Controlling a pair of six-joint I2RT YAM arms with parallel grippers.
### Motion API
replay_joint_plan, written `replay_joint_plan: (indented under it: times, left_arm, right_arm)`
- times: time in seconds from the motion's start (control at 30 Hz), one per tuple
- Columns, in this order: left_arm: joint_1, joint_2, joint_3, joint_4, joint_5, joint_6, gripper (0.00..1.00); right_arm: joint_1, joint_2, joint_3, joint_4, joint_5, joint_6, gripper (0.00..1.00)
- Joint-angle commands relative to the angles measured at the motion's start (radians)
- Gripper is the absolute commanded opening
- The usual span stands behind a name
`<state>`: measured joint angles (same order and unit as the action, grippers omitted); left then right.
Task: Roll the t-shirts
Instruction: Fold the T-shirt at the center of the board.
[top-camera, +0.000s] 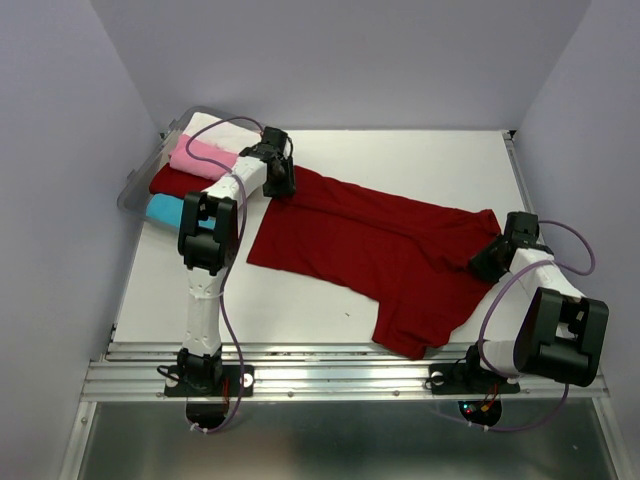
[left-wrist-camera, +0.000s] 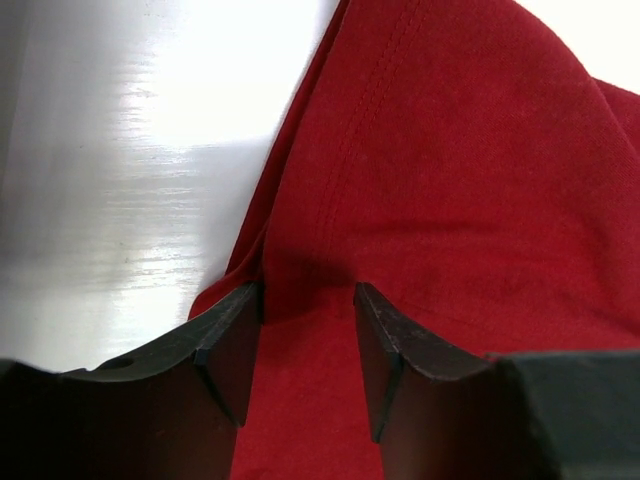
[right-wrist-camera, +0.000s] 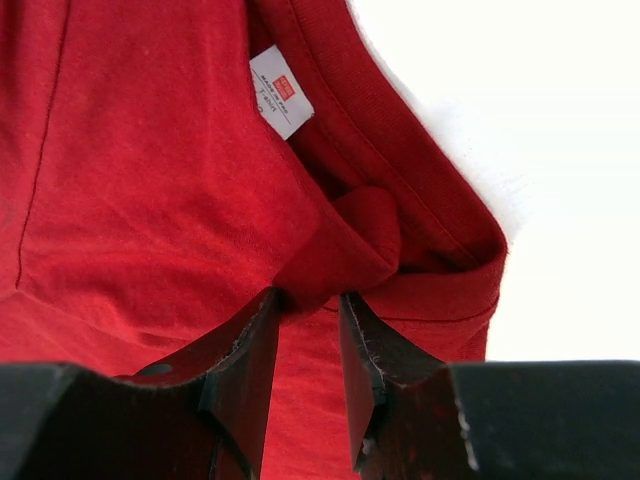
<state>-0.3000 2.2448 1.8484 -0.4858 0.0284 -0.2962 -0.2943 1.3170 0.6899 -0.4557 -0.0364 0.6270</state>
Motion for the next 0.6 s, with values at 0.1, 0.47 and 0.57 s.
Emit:
replay_joint_plan:
  times: [0.1,0.47,0.57]
  left_arm:
    - [-0.010,-0.057,0.032,0.027,-0.050,0.002,0.51]
    - [-0.014,-0.080,0.006,0.072,-0.059,0.006,0.52]
    - [-0.014,-0.076,0.008,0.078,-0.061,0.005,0.52]
  right_arm:
    - [-0.008,-0.013,-0.003,0.031,0.007,-0.009,0.36]
    - [-0.008,-0.009,-0.006,0.035,0.004,-0.009,0.36]
    - [-0.008,-0.007,-0.007,0.034,0.003,-0.010,0.36]
